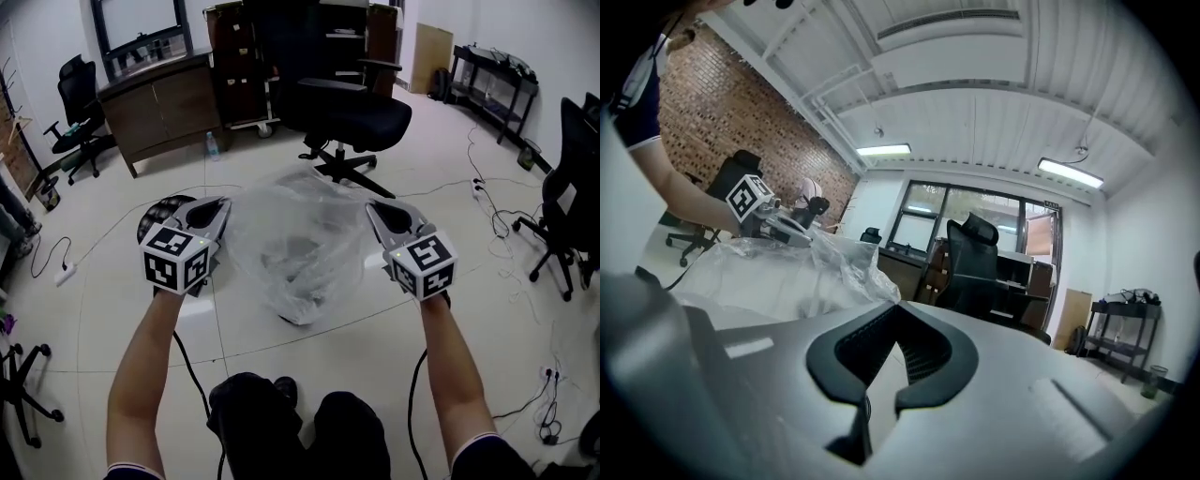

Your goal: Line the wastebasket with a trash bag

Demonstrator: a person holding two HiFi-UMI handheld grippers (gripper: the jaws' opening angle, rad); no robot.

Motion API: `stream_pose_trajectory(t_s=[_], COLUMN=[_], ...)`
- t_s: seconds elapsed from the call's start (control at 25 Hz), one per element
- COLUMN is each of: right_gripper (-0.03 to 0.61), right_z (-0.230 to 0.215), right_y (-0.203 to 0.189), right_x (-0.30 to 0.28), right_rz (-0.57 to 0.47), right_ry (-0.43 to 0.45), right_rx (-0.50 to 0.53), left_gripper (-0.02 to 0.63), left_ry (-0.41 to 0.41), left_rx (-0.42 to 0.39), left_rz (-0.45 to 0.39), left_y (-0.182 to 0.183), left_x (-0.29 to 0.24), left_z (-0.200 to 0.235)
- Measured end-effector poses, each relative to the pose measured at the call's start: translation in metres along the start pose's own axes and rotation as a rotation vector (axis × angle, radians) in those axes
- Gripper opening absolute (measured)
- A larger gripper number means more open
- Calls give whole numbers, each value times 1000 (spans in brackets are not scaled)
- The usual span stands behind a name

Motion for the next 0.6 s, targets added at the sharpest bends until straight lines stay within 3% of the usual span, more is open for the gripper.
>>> stream_pose_trajectory(t_s=[0.36, 0.6], right_gripper=[2, 2], right_z=[-5, -24], right_y=[-40, -43], right_x=[-28, -41], right_rz=[70, 38], right_ry=[0, -54], right_rx=[-31, -51], left_gripper=[11, 11], left_ry=[-19, -9], left_rx=[28, 54], left_rz=[120, 96], left_y=[-66, -69], left_x=[-40, -58], left_z=[6, 17])
Point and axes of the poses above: the fingertips, and each gripper's own axes: x backward along the fingers, z to its left, y out of its top, the point moved 10 cm from there along x, backward along the fingers, and after that the axes turned 12 degrees about y, right-handed, at the moved point
